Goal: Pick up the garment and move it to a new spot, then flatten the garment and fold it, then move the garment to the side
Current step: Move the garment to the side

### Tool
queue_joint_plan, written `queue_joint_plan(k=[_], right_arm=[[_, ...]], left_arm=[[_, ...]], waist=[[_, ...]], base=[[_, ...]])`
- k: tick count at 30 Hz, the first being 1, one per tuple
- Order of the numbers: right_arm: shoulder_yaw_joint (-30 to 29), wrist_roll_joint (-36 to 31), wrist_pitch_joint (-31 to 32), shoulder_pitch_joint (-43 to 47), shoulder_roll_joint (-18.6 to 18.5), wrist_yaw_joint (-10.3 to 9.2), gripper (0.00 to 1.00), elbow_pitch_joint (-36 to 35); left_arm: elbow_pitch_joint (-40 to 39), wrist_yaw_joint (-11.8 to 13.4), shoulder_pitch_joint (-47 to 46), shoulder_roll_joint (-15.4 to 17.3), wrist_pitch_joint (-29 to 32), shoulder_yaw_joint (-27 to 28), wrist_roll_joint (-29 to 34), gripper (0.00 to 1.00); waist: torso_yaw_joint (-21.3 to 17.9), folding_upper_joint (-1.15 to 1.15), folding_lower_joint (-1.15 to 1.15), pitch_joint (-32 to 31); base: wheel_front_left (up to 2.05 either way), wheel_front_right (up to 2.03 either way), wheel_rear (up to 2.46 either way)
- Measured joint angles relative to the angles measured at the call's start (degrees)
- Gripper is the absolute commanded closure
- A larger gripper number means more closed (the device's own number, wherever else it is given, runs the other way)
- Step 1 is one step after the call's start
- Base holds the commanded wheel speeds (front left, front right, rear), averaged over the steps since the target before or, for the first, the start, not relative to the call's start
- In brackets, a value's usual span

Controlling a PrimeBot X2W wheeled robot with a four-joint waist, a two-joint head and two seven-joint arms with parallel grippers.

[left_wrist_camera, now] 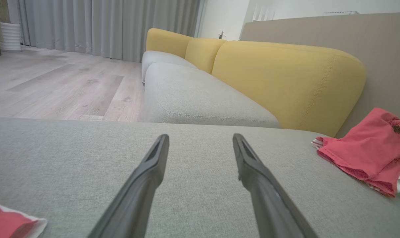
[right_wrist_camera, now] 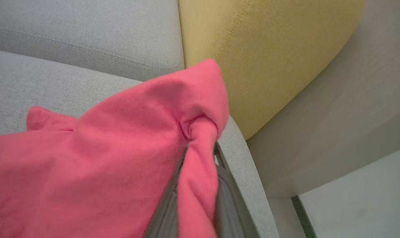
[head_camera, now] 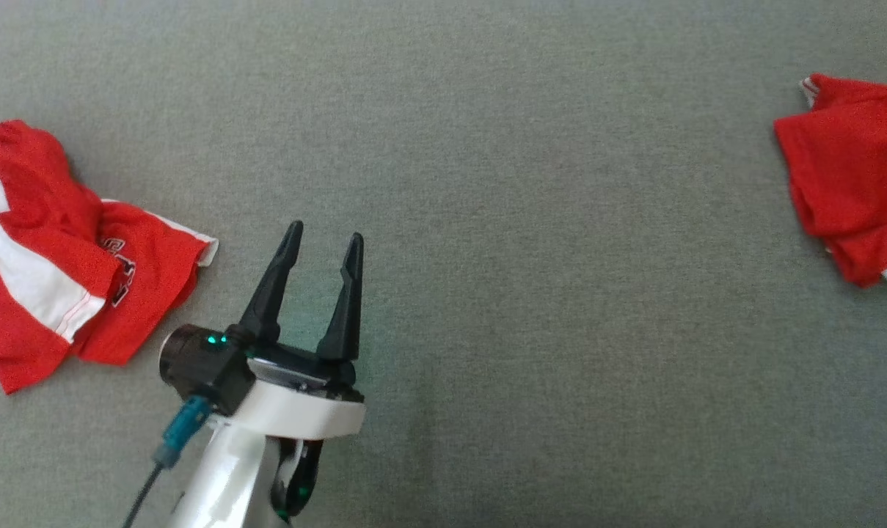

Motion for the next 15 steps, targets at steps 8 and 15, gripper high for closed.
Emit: queue_joint_plan(k=[8, 15], right_arm=[[-4.64, -6.27, -1.26, -1.43, -1.33, 0.00, 1.00, 2.92], [-8.99, -8.46, -1.59, -1.56, 0.38, 0.00, 0.00, 4.35]], left_arm=[[-1.25, 0.00, -0.61, -0.04, 0.00, 1.42, -3.30, 0.00], [-1.13, 0.00, -0.60, -0.04, 0.00, 1.69, -2.54, 0.00]], waist=[[0.92, 0.00, 0.00, 1.50], [0.65, 0.00, 0.00, 0.53]], base=[[0.00, 0.00, 0.00], [0.00, 0.00, 0.00]])
